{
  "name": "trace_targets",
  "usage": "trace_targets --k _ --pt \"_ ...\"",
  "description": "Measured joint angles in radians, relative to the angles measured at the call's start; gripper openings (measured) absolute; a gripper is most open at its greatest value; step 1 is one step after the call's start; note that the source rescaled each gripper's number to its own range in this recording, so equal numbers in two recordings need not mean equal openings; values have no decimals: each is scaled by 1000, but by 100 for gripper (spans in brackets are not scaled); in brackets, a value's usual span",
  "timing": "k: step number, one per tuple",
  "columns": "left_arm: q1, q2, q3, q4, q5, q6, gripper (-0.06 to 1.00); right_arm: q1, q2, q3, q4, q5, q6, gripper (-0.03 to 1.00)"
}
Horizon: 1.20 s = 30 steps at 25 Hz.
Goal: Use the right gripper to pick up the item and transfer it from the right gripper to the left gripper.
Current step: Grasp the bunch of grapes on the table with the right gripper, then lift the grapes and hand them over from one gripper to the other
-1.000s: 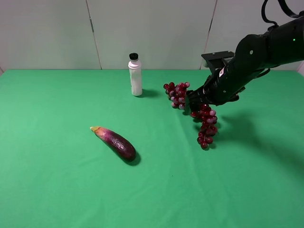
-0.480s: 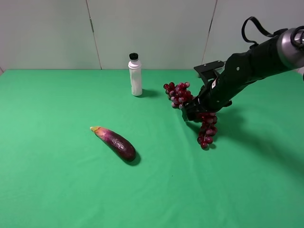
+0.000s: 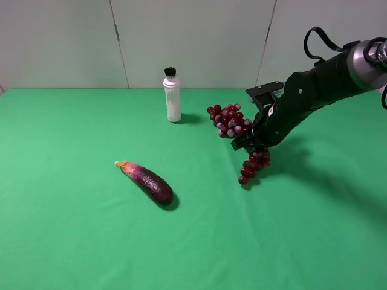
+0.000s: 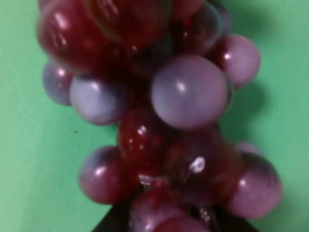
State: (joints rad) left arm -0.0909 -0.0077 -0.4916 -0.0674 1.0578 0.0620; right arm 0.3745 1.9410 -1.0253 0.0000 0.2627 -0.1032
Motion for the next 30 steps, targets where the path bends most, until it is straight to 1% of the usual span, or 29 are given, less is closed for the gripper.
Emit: trace_targets --k 7,10,14,17,24,27,30 --pt "0 0 0 0 0 0 85 0 0 0 0 0 0 5" --pt "0 0 0 0 0 0 85 0 -7 0 0 0 0 2" --pt "0 0 0 0 0 0 85 0 -65 0 0 13 -7 2" --pt "0 0 0 0 0 0 85 0 -135 0 0 54 -20 2" --pt "0 0 0 0 0 0 85 1 -298 0 0 178 -109 2" --pt "0 0 0 0 0 0 85 33 -367 0 0 227 -144 2" --pt "0 0 0 0 0 0 85 85 -441 0 0 248 -171 2"
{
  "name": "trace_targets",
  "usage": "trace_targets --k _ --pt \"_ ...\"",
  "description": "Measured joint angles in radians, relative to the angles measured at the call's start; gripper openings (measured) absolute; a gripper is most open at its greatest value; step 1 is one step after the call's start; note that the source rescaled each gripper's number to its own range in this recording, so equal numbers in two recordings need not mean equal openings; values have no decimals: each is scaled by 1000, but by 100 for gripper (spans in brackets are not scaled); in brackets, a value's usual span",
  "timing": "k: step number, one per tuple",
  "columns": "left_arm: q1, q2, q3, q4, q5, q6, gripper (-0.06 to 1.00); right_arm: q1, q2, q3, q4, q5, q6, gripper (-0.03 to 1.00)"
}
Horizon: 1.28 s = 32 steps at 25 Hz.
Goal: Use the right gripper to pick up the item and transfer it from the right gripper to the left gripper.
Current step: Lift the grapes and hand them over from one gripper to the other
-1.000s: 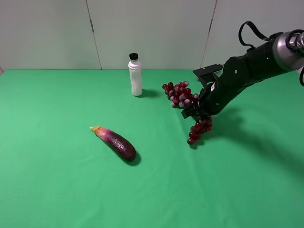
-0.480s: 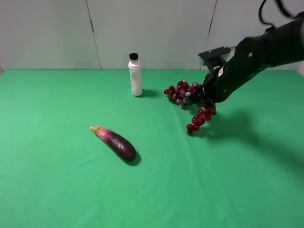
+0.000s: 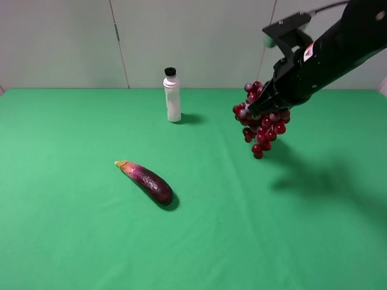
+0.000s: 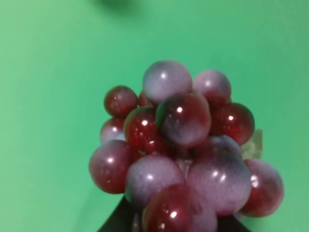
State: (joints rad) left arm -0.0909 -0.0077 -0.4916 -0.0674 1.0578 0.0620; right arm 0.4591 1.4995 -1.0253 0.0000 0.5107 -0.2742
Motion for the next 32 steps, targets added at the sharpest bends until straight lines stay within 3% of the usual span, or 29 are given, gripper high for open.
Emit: trace_targets --k 10,18,32 --pt "0 0 0 0 0 0 85 186 -65 -31 7 102 -118 1" --pt "0 0 0 0 0 0 85 316 -70 -78 7 122 -128 0" --pt "0 0 0 13 0 19 85 335 -70 -78 11 118 -128 0"
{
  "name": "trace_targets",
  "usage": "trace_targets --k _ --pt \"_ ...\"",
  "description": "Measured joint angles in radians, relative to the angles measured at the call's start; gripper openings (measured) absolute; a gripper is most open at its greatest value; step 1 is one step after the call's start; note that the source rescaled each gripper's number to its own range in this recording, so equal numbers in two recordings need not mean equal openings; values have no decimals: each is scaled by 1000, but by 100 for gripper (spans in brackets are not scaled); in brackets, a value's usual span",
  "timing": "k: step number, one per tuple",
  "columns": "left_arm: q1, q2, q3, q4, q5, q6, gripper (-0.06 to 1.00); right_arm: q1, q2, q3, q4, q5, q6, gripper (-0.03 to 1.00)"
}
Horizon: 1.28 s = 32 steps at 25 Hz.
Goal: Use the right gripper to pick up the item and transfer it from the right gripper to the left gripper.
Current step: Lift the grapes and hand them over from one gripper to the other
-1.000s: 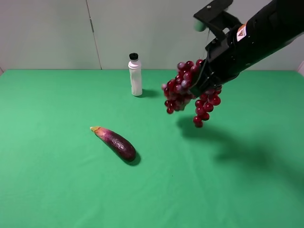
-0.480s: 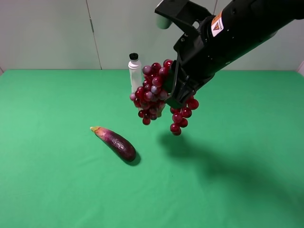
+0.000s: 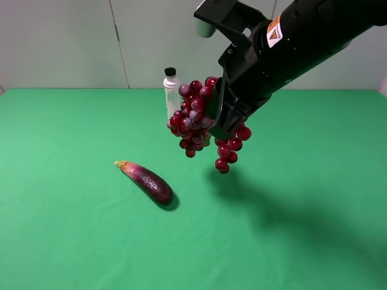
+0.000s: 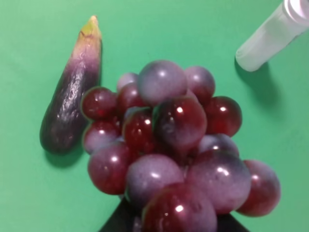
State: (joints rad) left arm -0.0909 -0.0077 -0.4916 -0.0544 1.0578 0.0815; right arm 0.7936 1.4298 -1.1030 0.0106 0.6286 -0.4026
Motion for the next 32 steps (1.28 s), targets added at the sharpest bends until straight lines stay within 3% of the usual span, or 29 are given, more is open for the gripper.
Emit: trace_targets --k 8,16,19,25,29,32 --pt "0 8 -15 -15 -29 61 85 0 0 0 0 -20 0 0" --pt "0 261 -20 -320 -354 331 85 0 0 0 0 -20 0 0" --pt "0 421 -21 -480 -396 537 85 0 0 0 0 -20 0 0" --pt "0 764 -21 -892 -404 1100 85 0 0 0 0 -19 -15 0" --pt "0 978 -31 -1133 -334 1469 85 0 0 0 0 -18 -18 0" --pt "0 1111 -48 -1251 -235 1729 85 0 0 0 0 -18 -19 0"
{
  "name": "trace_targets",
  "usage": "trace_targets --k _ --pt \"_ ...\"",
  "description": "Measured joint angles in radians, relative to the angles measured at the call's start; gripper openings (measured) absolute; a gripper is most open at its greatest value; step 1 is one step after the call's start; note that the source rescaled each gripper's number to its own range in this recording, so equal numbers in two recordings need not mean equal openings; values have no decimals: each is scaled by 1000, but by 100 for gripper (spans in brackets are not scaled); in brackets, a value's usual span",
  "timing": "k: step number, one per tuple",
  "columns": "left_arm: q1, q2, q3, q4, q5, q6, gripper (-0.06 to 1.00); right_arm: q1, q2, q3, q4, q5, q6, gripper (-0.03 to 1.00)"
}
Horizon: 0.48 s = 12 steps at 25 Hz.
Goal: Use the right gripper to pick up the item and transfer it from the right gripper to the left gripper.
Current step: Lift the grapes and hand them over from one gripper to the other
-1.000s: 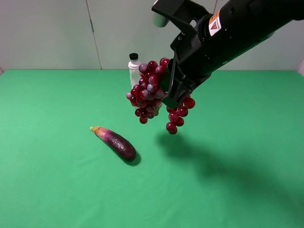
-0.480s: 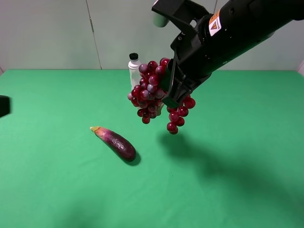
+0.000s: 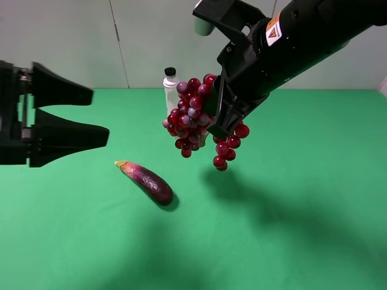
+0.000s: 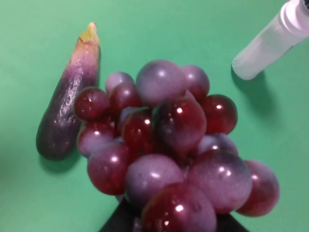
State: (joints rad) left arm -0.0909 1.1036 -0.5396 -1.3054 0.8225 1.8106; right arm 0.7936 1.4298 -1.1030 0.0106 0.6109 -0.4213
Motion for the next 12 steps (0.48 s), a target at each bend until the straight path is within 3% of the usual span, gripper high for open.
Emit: trace_targets --k 4,6,12 --pt "0 136 -18 -116 109 284 85 0 0 0 0 7 -1 0" --pt "0 178 -25 -146 139 372 85 0 0 0 0 13 -8 0" --pt "-7 264 -31 -209 175 482 85 0 0 0 0 24 -22 0"
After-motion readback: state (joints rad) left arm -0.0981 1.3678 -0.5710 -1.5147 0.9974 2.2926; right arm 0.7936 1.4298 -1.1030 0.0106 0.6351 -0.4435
